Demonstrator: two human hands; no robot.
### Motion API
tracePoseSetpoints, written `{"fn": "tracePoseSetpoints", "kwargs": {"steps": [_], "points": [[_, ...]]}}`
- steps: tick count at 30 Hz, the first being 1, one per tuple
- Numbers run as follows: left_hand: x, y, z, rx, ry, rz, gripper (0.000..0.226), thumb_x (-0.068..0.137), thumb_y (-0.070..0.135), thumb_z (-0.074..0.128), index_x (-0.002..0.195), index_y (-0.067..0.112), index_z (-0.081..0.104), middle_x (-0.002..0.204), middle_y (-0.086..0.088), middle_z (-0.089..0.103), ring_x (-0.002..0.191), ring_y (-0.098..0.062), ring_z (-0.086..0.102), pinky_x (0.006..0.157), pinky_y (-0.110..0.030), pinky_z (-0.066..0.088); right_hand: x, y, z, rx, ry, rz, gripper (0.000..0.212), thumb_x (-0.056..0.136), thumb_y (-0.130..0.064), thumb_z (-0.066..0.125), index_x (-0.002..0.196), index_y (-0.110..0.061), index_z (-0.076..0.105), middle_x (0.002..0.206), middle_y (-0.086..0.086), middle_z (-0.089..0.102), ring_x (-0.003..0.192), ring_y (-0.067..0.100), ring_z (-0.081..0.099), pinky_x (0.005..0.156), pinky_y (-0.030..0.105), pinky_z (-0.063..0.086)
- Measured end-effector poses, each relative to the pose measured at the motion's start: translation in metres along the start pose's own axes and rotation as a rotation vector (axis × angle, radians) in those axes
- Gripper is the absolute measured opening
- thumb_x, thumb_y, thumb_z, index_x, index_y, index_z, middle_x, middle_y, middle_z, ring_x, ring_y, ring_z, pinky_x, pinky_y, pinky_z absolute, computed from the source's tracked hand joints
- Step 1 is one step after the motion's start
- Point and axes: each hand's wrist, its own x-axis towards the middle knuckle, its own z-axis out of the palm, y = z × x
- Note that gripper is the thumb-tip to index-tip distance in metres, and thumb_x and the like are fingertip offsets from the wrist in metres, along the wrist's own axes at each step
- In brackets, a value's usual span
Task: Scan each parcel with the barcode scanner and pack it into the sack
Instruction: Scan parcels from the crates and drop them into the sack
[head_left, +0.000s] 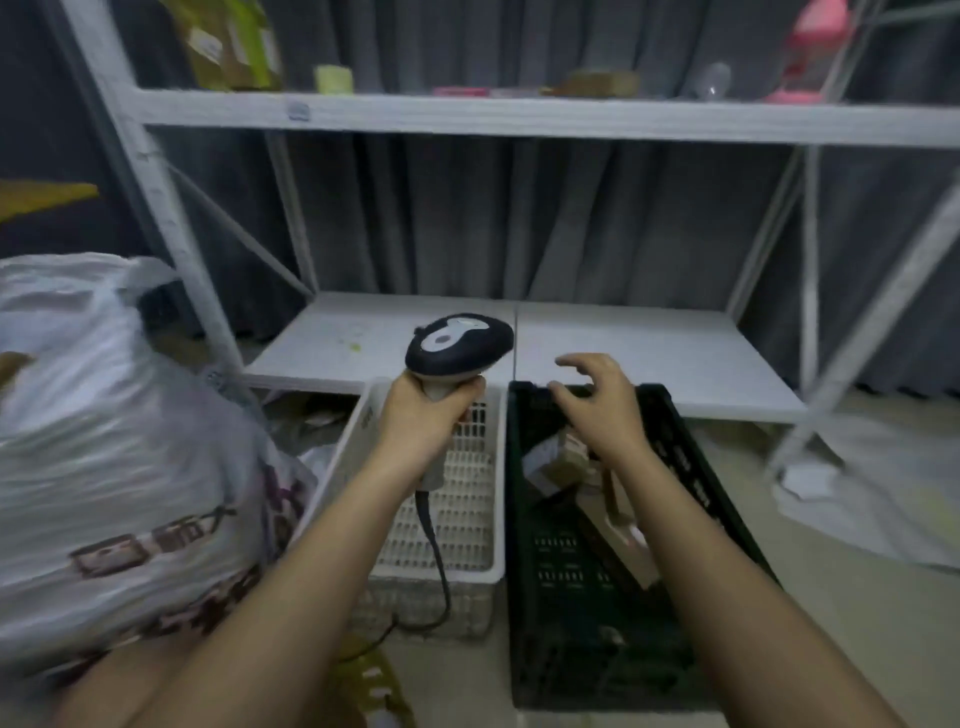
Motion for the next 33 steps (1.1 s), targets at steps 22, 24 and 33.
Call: {"fn": "tracePoseSetpoints", "kwargs": {"steps": [22,24,33], "points": [[0.129,-0.230,0.153,0.095,-0.234,-0.384,0.046,0.083,0.018,0.072,0.127,0.011,0.058,0.110,-0.010,0.068,0.099,-0.024,0.064,0.077,-0.023,0.052,0.006,0.363,0.110,-0.524,-0.337,0.907,0.087,0.092,-0.052,0.056,0.155,-0.015,0.010,0.162,0.010,0.006,0.145,0.038,0.010,0.113,0.046,0.024],[0.138,-0.236,0.157,0.101,-0.233,-0.386,0.047,0.082,0.019,0.073,0.127,0.013,0.058,0.110,-0.008,0.068,0.097,-0.021,0.064,0.081,-0.027,0.053,0.013,0.376,0.118,-0.559,-0.347,0.951,0.093,0.089,-0.056,0.058,0.155,-0.017,0.004,0.162,0.011,-0.004,0.146,0.039,0.001,0.114,0.051,0.021],[0.145,-0.242,0.151,0.068,-0.256,-0.402,0.037,0.083,0.017,0.073,0.118,0.018,0.061,0.091,0.002,0.069,0.071,0.000,0.064,0.064,-0.013,0.054,0.021,0.394,0.137,-0.422,-0.179,1.112,0.093,0.076,-0.053,0.075,0.141,-0.020,0.018,0.154,0.027,-0.012,0.143,0.047,-0.001,0.117,0.053,0.017]]}}
